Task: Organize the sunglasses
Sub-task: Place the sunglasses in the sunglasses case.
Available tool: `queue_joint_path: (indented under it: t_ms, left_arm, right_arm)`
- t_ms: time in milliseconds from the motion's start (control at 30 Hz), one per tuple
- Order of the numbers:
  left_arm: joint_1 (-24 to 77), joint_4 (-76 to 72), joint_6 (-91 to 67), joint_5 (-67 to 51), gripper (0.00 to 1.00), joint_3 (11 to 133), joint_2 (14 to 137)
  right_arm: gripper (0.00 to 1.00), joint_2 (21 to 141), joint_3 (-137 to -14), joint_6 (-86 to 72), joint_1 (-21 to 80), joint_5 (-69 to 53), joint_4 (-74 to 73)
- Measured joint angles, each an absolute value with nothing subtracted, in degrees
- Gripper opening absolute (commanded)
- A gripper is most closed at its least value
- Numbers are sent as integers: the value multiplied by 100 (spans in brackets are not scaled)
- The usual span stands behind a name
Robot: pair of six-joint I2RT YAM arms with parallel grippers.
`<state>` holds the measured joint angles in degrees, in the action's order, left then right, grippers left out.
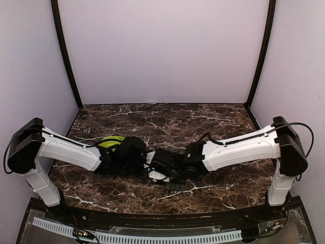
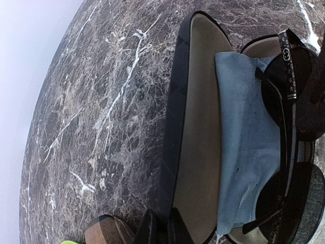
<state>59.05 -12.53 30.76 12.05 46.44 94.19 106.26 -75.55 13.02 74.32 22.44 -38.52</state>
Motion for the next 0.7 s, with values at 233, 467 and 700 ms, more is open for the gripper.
queue_joint_path:
  t_ms: [233,467,700]
  left_arm:
    - [5905,-1321,3074,1234,0,4644,9419]
    - [5902,-1343,3061,1256,0,4635,9419]
    - [5898,-1376,3020,1256,0,4633,9419]
  right_arm:
    - [28,10486,-7384,1275,7432,2447,-3765]
    - [27,10348,-7179,1177,7430,2635,-3656]
    - [27,10285,-7048,1105,7363,2840,-3632]
